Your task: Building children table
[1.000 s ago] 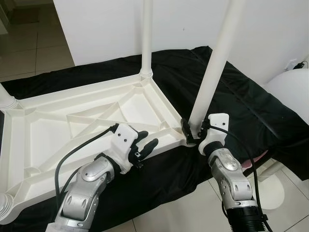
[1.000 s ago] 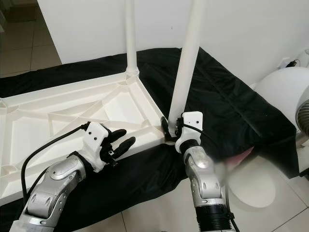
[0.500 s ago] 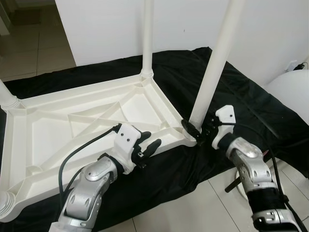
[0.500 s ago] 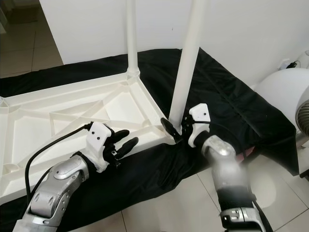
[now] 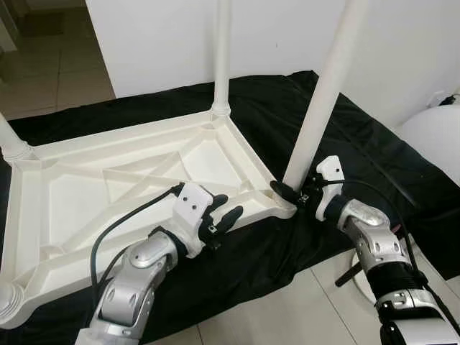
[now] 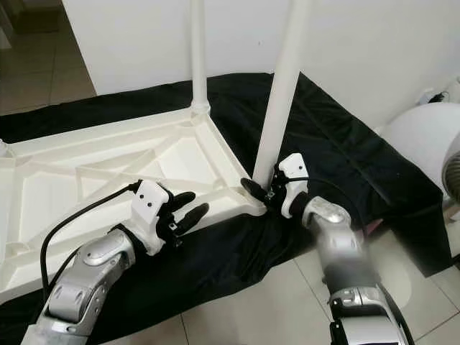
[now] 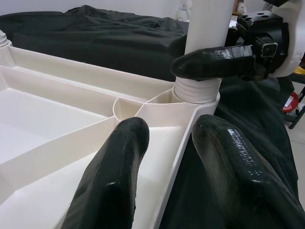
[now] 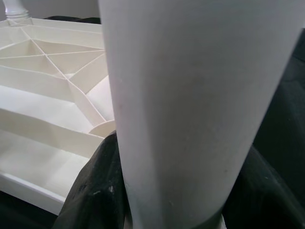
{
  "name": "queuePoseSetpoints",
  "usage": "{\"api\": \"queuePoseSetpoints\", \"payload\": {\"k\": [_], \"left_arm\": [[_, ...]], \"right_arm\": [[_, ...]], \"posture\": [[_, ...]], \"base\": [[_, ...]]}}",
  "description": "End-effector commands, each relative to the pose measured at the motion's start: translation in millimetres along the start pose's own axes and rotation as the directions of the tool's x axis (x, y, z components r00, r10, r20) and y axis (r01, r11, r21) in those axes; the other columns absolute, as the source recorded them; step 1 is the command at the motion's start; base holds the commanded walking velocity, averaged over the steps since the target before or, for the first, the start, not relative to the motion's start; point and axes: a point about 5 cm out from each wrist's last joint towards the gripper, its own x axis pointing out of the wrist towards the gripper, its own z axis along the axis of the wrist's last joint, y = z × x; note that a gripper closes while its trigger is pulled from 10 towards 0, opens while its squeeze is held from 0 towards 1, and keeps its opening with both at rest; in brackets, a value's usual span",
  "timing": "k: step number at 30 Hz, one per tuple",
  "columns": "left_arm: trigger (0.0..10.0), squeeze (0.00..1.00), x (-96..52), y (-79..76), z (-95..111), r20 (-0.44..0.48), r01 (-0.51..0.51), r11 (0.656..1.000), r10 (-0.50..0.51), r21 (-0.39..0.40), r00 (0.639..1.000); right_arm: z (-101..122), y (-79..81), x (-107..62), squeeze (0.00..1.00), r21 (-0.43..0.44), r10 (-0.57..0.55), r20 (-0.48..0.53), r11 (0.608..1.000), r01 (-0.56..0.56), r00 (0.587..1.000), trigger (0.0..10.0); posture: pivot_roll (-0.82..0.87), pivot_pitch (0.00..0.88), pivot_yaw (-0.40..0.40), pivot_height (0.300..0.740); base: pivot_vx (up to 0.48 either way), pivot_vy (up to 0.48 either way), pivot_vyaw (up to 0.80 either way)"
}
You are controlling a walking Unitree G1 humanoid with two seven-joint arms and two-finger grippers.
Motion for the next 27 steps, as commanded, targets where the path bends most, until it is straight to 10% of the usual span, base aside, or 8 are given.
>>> {"api": "queuePoseSetpoints", "payload": {"k": [1, 7, 8, 27], "left_arm": [[10.0, 0.0, -1.9, 2.1, -3, -0.014, -0.067, 0.998, 0.067, -0.006, 0.998], [10.0, 0.0, -2.7, 0.2, -4, -0.013, -0.079, 0.997, 0.079, -0.017, 0.997], [10.0, 0.0, -1.7, -0.6, -4, -0.008, -0.089, 0.996, 0.089, -0.024, 0.996], [10.0, 0.0, -2.0, 1.9, -4, -0.002, -0.121, 0.992, 0.121, -0.037, 0.993]], "right_arm": [[-8, 2.2, -0.3, 0.0, 0.001, 0.024, -0.033, 1.0, -0.024, 0.999, 0.0], [-10, 4.1, -2.0, 0.0, 0.021, 0.04, -0.03, 0.999, -0.04, 0.999, 0.1], [-10, 4.3, -3.3, 0.0, 0.042, 0.024, -0.014, 0.999, -0.024, 1.0, 10.0], [-3, 49.6, -0.9, 0.0, 0.132, -0.31, 0.045, 0.944, 0.302, 0.95, 10.0]], "posture": [[-0.04, 0.06, -0.028, 0.74], [-0.04, 0.068, -0.043, 0.74], [-0.04, 0.071, -0.05, 0.74], [-0.04, 0.081, -0.066, 0.74]], "base": [[0.0, 0.0, 0.0], [0.0, 0.0, 0.0], [0.0, 0.0, 0.0], [0.0, 0.0, 0.0]]}}
